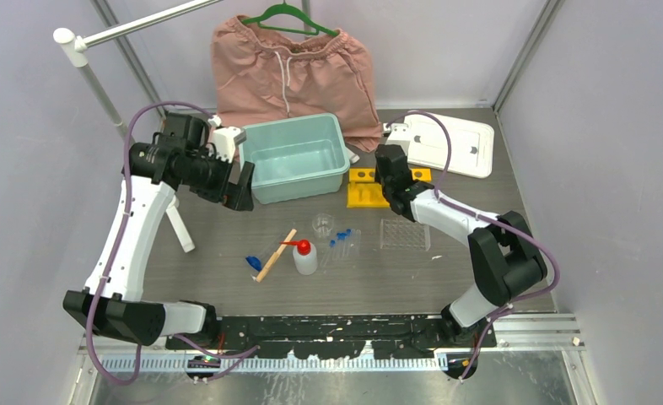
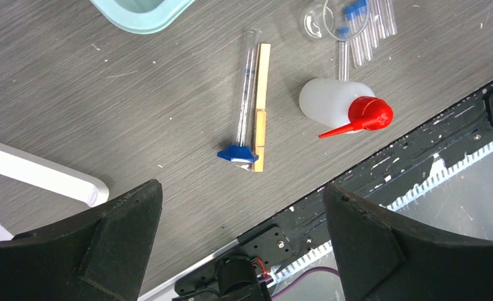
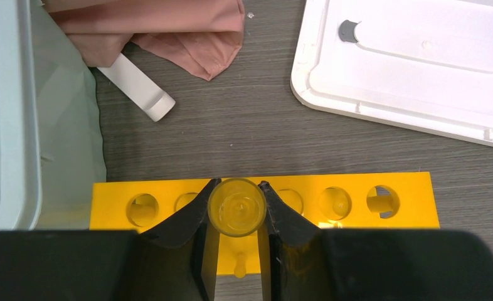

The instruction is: Organize the chemistry lab equipment

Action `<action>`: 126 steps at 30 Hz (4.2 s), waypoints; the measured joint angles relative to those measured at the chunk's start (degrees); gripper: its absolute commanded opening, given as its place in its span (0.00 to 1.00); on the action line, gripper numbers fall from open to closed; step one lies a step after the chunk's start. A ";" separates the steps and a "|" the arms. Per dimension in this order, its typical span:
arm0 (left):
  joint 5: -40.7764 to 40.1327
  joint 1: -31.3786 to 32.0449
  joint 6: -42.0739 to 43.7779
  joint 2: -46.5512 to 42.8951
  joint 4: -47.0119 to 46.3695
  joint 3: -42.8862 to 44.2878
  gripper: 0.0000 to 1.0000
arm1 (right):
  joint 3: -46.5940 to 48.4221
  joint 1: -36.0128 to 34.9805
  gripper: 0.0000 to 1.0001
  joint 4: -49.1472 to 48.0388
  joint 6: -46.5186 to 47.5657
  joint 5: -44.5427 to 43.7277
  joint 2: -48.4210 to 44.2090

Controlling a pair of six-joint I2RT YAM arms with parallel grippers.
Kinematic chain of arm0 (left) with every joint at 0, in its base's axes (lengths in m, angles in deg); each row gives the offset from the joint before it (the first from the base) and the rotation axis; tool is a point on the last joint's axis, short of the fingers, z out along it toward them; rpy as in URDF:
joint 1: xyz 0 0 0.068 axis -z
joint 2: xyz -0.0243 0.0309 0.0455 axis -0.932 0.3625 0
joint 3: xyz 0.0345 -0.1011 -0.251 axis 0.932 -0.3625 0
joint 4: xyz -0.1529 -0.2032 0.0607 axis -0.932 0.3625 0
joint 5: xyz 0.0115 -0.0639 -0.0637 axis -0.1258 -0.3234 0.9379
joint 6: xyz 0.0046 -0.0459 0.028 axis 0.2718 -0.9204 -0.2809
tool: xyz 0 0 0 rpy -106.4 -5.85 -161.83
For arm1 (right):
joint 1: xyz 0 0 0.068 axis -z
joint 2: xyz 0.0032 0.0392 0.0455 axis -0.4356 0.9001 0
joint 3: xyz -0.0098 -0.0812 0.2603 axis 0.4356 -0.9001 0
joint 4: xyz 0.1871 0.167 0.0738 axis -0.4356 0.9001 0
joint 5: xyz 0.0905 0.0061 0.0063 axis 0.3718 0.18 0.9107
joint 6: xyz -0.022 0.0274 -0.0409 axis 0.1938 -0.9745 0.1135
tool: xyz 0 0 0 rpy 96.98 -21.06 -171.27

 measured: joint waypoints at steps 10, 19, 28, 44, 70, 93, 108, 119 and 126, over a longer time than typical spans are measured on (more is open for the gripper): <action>-2.45 -0.22 1.05 -0.68 -0.02 0.15 1.00 | 0.04 0.00 0.31 0.15 -0.09 0.07 0.00; -5.75 -0.44 1.09 -1.27 -0.02 0.15 1.00 | 1.68 -1.14 0.61 3.13 -0.46 -0.44 0.35; -7.82 -0.44 1.27 -1.29 -0.02 1.11 1.00 | 3.30 -2.14 0.61 7.89 -0.55 -1.40 -2.10; -7.13 -0.59 1.01 -1.29 0.87 3.89 1.00 | 16.92 -14.47 0.39 39.85 -23.21 4.76 -10.99; -6.29 -0.59 0.96 -1.97 2.23 3.87 1.00 | 2.25 -15.98 0.29 38.58 -35.30 10.54 3.91; -5.66 -0.59 1.03 -3.76 2.21 2.95 1.00 | 1.90 -14.45 0.11 35.63 -35.74 12.11 7.48; 3.06 -0.59 -0.20 -8.50 1.20 -2.78 0.96 | 10.21 -14.80 0.01 44.26 -35.89 13.14 -12.24; 13.46 -0.59 -8.07 -8.61 -5.09 -6.80 0.91 | 27.08 -24.28 0.01 34.84 -39.93 21.05 -4.81; 16.83 -0.59 -12.35 -8.33 -9.09 -6.80 0.74 | 29.77 -26.29 0.01 30.29 -44.61 24.02 0.33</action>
